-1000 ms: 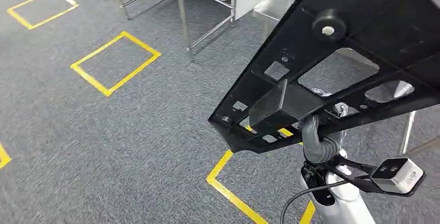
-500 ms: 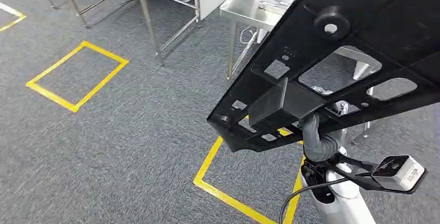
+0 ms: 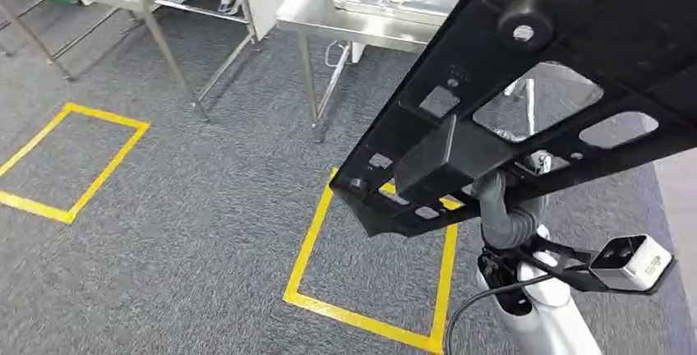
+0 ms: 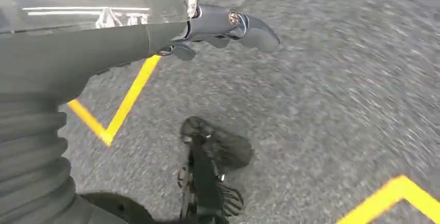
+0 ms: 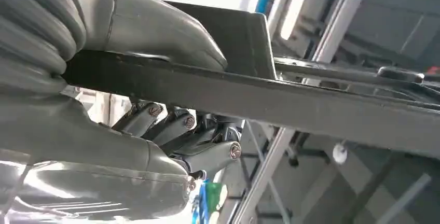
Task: Take the parts from the cabinet and place them on the table.
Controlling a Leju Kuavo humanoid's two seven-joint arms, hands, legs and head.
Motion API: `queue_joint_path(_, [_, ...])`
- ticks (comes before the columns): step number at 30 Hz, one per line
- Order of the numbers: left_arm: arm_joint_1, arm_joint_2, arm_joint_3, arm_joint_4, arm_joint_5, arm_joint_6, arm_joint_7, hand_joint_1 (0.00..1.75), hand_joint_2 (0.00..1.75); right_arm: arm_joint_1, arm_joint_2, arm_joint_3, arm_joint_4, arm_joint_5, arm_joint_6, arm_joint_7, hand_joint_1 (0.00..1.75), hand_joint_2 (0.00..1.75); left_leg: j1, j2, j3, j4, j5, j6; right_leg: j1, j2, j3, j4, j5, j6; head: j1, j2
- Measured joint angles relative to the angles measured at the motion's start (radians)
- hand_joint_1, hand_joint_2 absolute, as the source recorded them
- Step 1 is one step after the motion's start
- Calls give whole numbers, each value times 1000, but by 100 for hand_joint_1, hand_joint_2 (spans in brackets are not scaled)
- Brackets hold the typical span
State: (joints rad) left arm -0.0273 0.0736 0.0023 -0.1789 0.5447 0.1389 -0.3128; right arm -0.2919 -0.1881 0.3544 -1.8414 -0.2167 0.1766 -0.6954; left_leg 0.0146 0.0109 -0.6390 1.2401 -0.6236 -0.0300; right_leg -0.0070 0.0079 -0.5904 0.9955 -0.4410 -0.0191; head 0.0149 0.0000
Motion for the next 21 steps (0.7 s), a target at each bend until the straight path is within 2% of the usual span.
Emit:
queue_joint_path(1, [1, 0, 0, 0, 0, 0, 0, 0, 175, 2, 0, 0, 1, 0, 0, 0, 175, 175, 0, -2, -30, 59, -14, -2, 1, 13, 0, 0, 0, 0, 0, 0])
queue_joint_path(2, [2, 0, 0, 0, 0, 0, 0, 0, 175, 4, 0, 1, 3, 0, 0, 0, 175, 175, 0, -2, -43, 75, -4, -2, 1, 27, 1, 1, 0, 0, 0, 0])
queue_joint_path(3, [4, -1, 0, 0, 0, 0, 0, 0, 175, 5, -1, 1, 3, 0, 0, 0, 175, 175, 0, -3, -34, 46, 26, 0, 1, 42, 2, 2, 0, 0, 0, 0])
queue_joint_path(4, [4, -1, 0, 0, 0, 0, -1, 0, 175, 6, -1, 1, 3, 0, 0, 0, 175, 175, 1, -6, -2, -35, 82, 3, 1, 60, 4, 5, -1, 2, -1, 0])
queue_joint_path(5, [4, 0, 0, 0, 0, 0, -2, 0, 175, 6, -1, 1, 3, 0, 1, 0, 175, 175, 2, -19, 36, -124, 132, 6, 0, 72, 6, 7, -4, 5, -1, 0])
queue_joint_path(6, [5, 0, 0, 0, 0, 0, -2, 0, 175, 6, -1, 1, 3, -1, 1, 0, 175, 175, 6, -62, 65, -201, 165, 10, -1, 82, 5, 9, -6, 9, -2, 0])
queue_joint_path(7, [7, 0, 0, 1, 0, 0, -1, 0, 175, 5, -2, 1, 3, -2, 1, 0, 175, 175, 9, -106, 73, -217, 151, 16, 5, 90, -2, 15, -6, 15, -1, 0])
queue_joint_path(10, [-1, -1, 0, 0, -3, -2, 1, 0, 175, 10, -5, 1, 3, -4, 2, 0, 175, 175, 0, -78, 75, -225, 149, 27, -8, 124, -16, 11, 4, 36, -2, 0])
queue_joint_path(11, [-1, -2, 0, 0, -4, -2, 2, 0, 175, 9, -10, 0, 3, -4, 2, 1, 175, 175, 7, -66, 79, -234, 154, 36, -5, 135, -16, 10, 5, 44, -1, 0])
queue_joint_path(12, [-1, -4, 0, 0, -4, -7, 6, 0, 175, 11, -13, -1, 3, -7, 2, 2, 175, 175, 9, -51, 84, -241, 158, 42, -5, 103, -20, 23, -6, 47, -1, 0])
queue_joint_path(13, [0, -4, 0, 0, -6, -11, 8, 0, 175, 6, -14, -2, 3, -9, 3, 5, 175, 175, 8, -42, 85, -244, 159, 50, 0, 51, -41, 64, -35, 49, 8, 0])
queue_joint_path(14, [3, -4, 0, 0, -8, -19, 11, 0, 175, 4, -14, -1, 4, -9, 5, 15, 175, 175, 6, -32, 85, -244, 158, 53, 0, 21, -78, 141, -75, 54, 9, 0])
queue_joint_path(15, [4, -4, 0, 0, -9, -25, 14, 0, 175, 5, -15, -1, 5, -6, 5, 26, 175, 175, 4, -22, 85, -244, 157, 54, -4, 6, -121, 231, -114, 57, 9, 0])
queue_joint_path(16, [4, -4, 0, 0, -9, -30, 15, 0, 175, 6, -16, 0, 8, -2, 5, 36, 175, 175, 4, -14, 84, -244, 157, 55, -7, 2, -152, 296, -136, 59, 10, 0])
queue_joint_path(17, [4, -4, 0, 0, -10, -36, 15, 0, 175, 7, -18, 0, 12, 3, 1, 47, 175, 175, 4, -8, 83, -243, 157, 54, -9, 0, -169, 330, -138, 60, 10, 0])
queue_joint_path(18, [4, -5, 0, 0, -10, -40, 14, 0, 175, 7, -19, 0, 15, 13, -5, 53, 175, 175, 4, -2, 84, -243, 156, 54, -11, -2, -157, 309, -116, 61, 10, 0])
queue_joint_path(19, [3, -5, 0, 0, -11, -43, 13, 0, 175, 7, -19, 0, 17, 23, -14, 57, 175, 175, 4, 0, 85, -243, 153, 51, -13, -4, -120, 242, -76, 61, 10, 0])
queue_joint_path(20, [3, -5, 0, 0, -13, -45, 10, 0, 175, 7, -21, 0, 17, 35, -26, 57, 175, 175, 4, 2, 88, -243, 151, 49, -13, -6, -67, 143, -32, 58, 10, 0])
queue_joint_path(21, [2, -6, 0, 0, -16, -47, 9, 0, 175, 7, -22, 0, 17, 49, -39, 59, 175, 175, 4, 3, 91, -243, 149, 46, -13, -13, -15, 51, -1, 53, 10, 0])
